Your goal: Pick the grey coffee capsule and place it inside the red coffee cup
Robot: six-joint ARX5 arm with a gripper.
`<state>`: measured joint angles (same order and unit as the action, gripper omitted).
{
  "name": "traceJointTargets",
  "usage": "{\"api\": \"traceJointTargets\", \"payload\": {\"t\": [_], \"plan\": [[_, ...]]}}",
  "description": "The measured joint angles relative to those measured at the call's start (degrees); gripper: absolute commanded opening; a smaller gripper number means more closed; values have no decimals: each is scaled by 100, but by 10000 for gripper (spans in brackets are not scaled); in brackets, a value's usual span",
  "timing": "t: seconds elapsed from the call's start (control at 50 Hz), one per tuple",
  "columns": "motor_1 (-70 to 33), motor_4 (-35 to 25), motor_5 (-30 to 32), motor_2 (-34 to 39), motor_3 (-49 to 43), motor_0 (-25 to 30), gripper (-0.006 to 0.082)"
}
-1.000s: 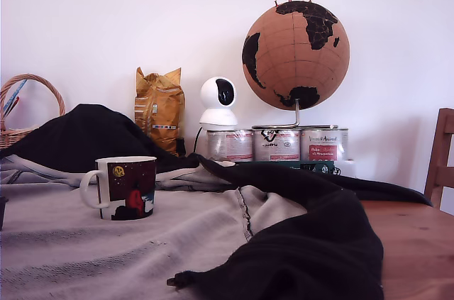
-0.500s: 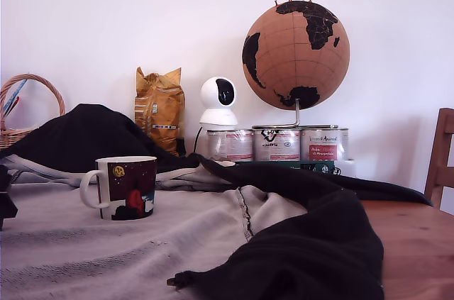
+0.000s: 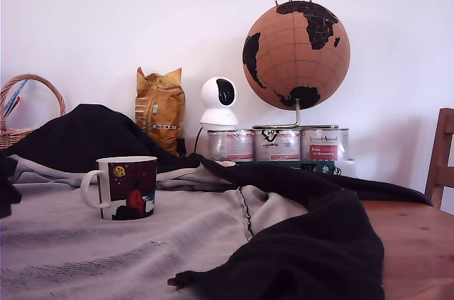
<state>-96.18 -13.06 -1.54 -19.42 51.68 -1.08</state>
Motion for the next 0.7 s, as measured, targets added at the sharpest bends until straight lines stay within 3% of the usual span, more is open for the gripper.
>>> {"api": "traceJointTargets", "payload": {"t": [0.24,0.52,0.7], "plan": [[280,-466,-579,-496,282,332,182],[348,-542,-566,-1384,-166,1314,182],[348,-334,-153,-1580,-728,1775,182]]}}
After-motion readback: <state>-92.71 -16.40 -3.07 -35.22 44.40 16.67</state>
